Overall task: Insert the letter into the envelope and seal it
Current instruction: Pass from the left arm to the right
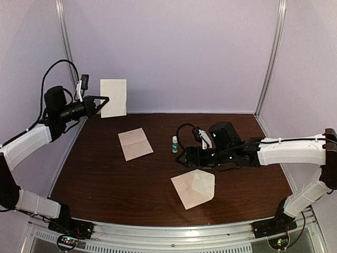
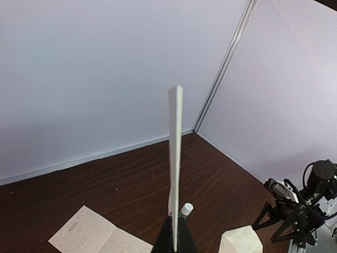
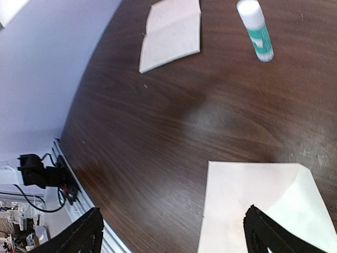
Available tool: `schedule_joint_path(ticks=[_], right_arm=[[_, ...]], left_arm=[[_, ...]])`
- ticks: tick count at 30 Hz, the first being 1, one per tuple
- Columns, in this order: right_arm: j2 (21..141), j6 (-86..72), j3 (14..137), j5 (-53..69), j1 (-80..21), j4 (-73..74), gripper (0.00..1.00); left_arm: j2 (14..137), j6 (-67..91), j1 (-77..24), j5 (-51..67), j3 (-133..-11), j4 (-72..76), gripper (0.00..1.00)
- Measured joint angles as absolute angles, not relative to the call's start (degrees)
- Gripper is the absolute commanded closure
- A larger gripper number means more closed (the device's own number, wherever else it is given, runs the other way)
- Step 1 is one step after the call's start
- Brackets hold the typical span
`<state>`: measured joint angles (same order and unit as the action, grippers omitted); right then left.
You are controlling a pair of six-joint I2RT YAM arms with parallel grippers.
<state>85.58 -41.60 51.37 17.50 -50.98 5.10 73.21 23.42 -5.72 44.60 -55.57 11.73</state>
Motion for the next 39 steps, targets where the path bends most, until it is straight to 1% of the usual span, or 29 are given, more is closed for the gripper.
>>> schedule_joint_path(ticks=[3,6,12,19,26,28,30,31,34,35,39], right_arm=[[80.99,-40.69,52.56,17.89,-50.35,1.67,0.02],[77.36,-40.27,52.71,19.33,-49.32,-2.83,0.00],[75.55,-38.63,55.59,23.88,-47.44,-10.33,0.00],[76.95,-37.71,62.54,33.78,-47.11,-19.49,0.00],[78.54,-38.44,65.19,41.12,-47.13,-25.21,0.06],[78.67,-38.87,65.19,41.93,-47.13,-25.43,0.11],[78.89,-39.31,65.19,42.76,-47.16,-25.80,0.19],[79.07,-39.48,65.19,43.31,-47.18,-26.20,0.23],[79.44,-40.42,65.19,44.29,-47.29,-27.11,0.43],[79.53,-40.91,65.19,44.73,-47.29,-27.46,0.49],[79.72,-42.15,65.23,45.95,-47.57,-29.26,0.63]], left_arm=[[69.69,27.22,-9.04,43.07,-52.86,15.88,1.00],[65.36,30.96,-15.05,39.57,-50.37,18.94,1.00],[58.89,39.13,-28.29,32.03,-45.41,27.62,1.00],[59.57,43.68,-38.63,27.20,-45.25,33.15,1.00],[64.14,44.29,-45.06,26.39,-47.22,36.36,1.00],[65.36,44.27,-46.24,26.55,-47.79,37.47,1.00],[66.67,44.25,-47.24,26.85,-48.86,38.26,1.00],[67.33,44.25,-47.62,27.00,-49.43,38.74,1.00],[68.66,44.23,-48.18,27.27,-50.46,39.68,1.00],[68.93,44.23,-48.25,27.29,-50.52,39.90,1.00],[69.47,44.21,-48.34,27.27,-50.72,40.07,1.00]])
